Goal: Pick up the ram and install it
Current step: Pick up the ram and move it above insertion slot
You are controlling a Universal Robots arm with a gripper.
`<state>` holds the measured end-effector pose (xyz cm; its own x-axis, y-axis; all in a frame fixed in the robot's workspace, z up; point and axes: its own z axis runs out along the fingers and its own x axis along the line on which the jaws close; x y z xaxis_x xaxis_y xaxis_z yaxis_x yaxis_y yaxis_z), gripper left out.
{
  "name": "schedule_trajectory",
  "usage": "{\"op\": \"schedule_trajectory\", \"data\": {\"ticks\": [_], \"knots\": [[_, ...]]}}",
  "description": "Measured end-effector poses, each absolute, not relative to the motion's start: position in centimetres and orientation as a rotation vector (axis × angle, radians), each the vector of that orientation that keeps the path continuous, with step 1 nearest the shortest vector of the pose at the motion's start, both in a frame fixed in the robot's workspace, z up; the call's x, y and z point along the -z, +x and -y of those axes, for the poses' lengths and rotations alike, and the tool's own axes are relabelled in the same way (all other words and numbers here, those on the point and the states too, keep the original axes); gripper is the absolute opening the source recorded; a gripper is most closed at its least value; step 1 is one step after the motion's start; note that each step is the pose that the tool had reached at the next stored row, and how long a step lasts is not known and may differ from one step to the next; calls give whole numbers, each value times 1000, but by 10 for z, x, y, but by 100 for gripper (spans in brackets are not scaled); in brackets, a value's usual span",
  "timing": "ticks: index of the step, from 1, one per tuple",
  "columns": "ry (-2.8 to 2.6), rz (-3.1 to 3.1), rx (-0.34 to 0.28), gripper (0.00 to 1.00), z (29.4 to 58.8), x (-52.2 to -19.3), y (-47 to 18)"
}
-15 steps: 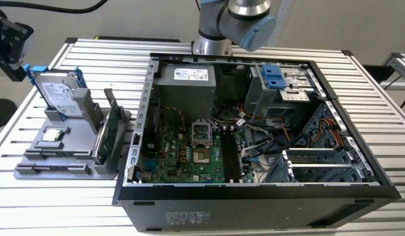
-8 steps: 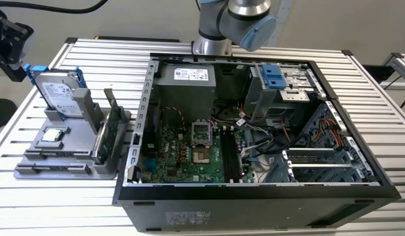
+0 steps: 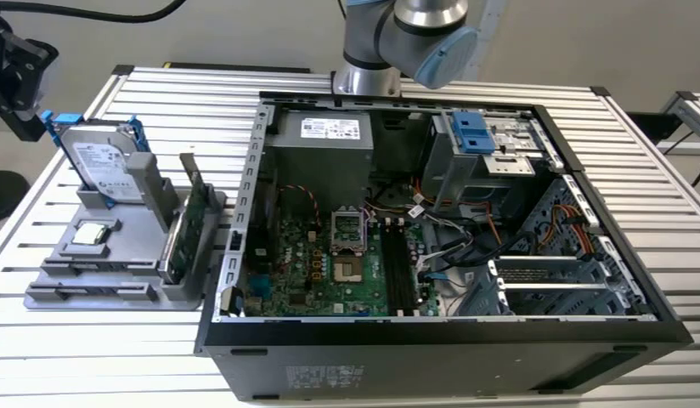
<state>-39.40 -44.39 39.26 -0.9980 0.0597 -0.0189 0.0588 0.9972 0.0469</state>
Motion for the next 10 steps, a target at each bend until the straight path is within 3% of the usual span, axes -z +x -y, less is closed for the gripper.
{"op": "schedule_trajectory", "data": {"ticks": [10], "knots": [[29,-3121,-72,0,444,-392,-394]]}}
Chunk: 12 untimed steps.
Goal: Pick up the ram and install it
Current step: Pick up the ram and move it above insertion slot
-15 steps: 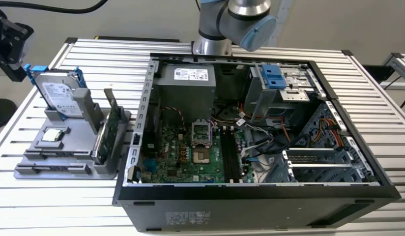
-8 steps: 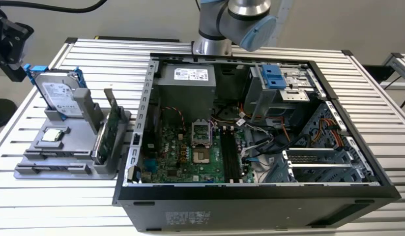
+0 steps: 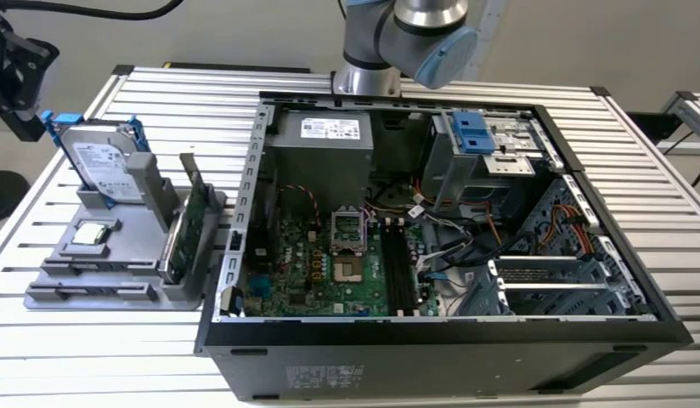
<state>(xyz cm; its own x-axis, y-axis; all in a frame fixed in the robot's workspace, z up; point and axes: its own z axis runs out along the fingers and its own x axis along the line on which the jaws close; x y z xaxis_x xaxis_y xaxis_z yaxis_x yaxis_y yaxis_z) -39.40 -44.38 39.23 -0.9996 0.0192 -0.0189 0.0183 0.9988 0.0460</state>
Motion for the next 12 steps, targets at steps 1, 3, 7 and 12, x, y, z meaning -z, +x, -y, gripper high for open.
{"op": "schedule_trajectory", "data": {"ticks": [1,3,7,12], "knots": [[21,-3121,-72,0,444,-392,-394],[4,-3122,-72,0,444,-392,-394],[-28,-3122,-71,0,444,-392,-394],[-68,-3122,-70,0,444,-392,-394]]}}
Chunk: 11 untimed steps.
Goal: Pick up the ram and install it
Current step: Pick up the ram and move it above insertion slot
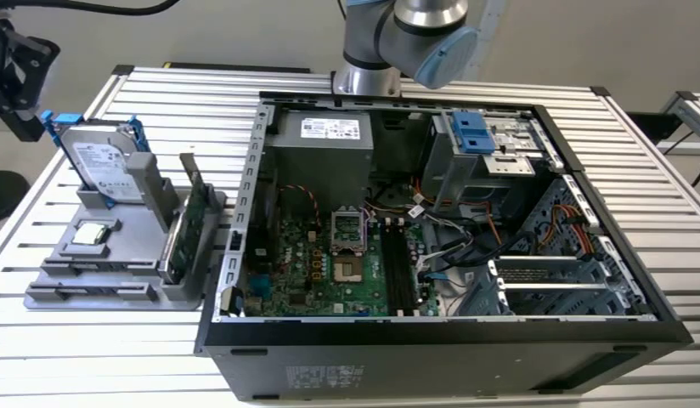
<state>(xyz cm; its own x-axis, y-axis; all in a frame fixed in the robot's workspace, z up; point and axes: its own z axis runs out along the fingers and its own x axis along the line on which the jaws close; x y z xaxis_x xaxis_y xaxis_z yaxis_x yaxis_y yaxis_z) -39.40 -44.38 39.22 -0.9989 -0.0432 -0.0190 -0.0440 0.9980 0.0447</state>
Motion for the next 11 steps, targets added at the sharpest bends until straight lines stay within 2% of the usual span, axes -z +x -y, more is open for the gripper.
{"op": "schedule_trajectory", "data": {"ticks": [11], "knots": [[-150,-3121,-69,0,444,-392,-394]]}}
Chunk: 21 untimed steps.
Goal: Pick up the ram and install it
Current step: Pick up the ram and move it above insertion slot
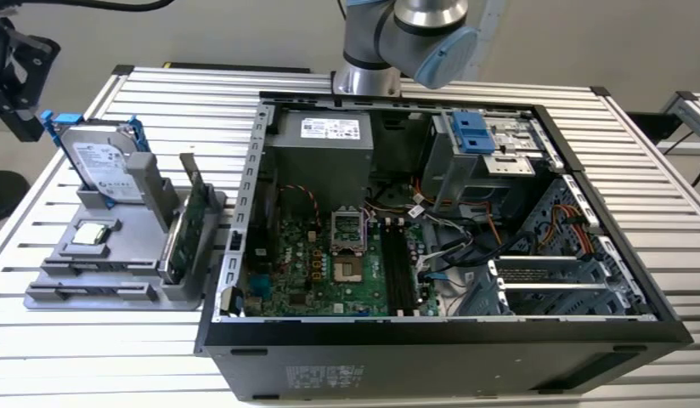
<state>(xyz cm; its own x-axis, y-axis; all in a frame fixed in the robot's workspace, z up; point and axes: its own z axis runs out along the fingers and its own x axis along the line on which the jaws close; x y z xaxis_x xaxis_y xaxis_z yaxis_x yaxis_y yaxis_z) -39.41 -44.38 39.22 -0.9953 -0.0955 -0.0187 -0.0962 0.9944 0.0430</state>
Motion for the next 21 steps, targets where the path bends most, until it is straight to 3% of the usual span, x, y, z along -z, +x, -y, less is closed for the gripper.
{"op": "schedule_trajectory", "data": {"ticks": [21], "knots": [[-336,-3109,-63,0,444,-392,-394]]}}
